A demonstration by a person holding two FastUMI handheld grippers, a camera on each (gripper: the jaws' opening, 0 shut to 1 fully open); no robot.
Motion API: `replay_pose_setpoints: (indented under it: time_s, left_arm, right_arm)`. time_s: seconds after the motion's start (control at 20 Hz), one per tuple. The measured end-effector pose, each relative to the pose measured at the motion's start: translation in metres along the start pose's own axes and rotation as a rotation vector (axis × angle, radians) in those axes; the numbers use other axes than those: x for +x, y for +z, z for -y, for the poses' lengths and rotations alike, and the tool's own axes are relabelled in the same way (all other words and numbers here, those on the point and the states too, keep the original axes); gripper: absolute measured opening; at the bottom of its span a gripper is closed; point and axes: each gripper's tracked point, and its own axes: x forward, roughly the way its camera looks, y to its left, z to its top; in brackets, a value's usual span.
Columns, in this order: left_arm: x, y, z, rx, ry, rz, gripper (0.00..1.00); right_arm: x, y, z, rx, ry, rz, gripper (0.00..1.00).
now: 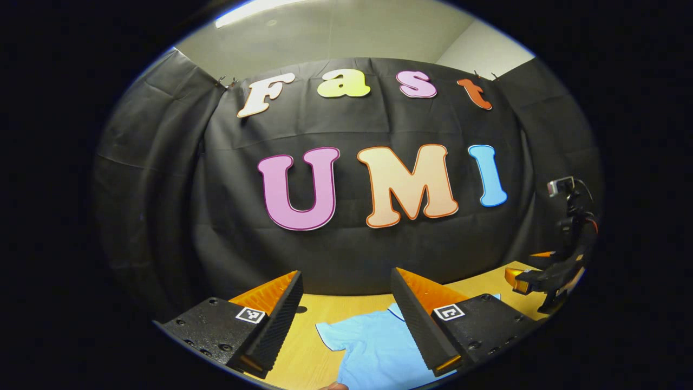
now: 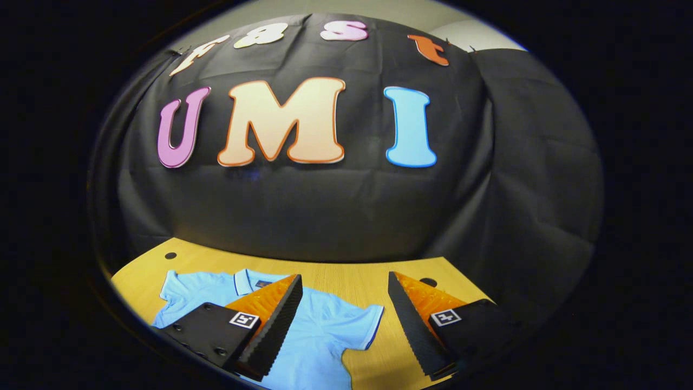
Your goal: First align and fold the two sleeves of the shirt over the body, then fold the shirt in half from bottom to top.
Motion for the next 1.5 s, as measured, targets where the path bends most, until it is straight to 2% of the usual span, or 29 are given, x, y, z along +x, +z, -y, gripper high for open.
replay_pose_setpoints:
  time_s: [0.2, 0.25, 0.3, 0.5, 0.8, 1.05, 1.1, 1.2, 1.25, 1.3, 1.45, 1.5]
  left_arm:
    - [0.009, -0.006, -0.008, 0.012, 0.010, -0.010, 0.96]
    - [0.010, -0.009, -0.009, 0.012, 0.012, -0.016, 1.00]
    - [0.011, -0.012, -0.011, 0.013, 0.014, -0.024, 0.96]
    - [0.017, -0.021, -0.018, 0.023, 0.023, -0.051, 0.96]
    - [0.026, -0.030, -0.028, 0.046, 0.034, -0.074, 0.96]
    - [0.033, -0.033, -0.032, 0.071, 0.030, -0.079, 0.96]
    - [0.034, -0.033, -0.031, 0.071, 0.028, -0.080, 1.00]
    - [0.036, -0.036, -0.029, 0.069, 0.022, -0.086, 0.96]
    - [0.036, -0.037, -0.029, 0.066, 0.020, -0.088, 1.00]
    - [0.036, -0.038, -0.029, 0.065, 0.021, -0.092, 1.00]
    - [0.037, -0.044, -0.028, 0.050, 0.018, -0.107, 1.00]
    - [0.037, -0.046, -0.029, 0.044, 0.018, -0.114, 0.96]
  right_arm:
    - [0.032, -0.037, 0.012, -0.026, -0.036, -0.085, 0.99]
    - [0.040, -0.048, 0.016, -0.031, -0.046, -0.111, 0.99]
    - [0.047, -0.059, 0.020, -0.030, -0.054, -0.136, 0.99]
    - [0.072, -0.098, 0.030, -0.019, -0.089, -0.221, 0.99]
    - [0.093, -0.152, 0.042, 0.056, -0.135, -0.373, 1.00]
    - [0.098, -0.184, 0.042, 0.141, -0.151, -0.495, 0.99]
    - [0.097, -0.188, 0.040, 0.145, -0.148, -0.494, 0.99]
    - [0.100, -0.187, 0.040, 0.135, -0.137, -0.493, 0.99]
    - [0.100, -0.185, 0.037, 0.131, -0.121, -0.489, 1.00]
    - [0.099, -0.184, 0.034, 0.128, -0.110, -0.486, 0.96]
    - [0.100, -0.182, 0.019, 0.149, -0.050, -0.481, 0.46]
    - [0.101, -0.183, 0.016, 0.159, -0.049, -0.486, 0.29]
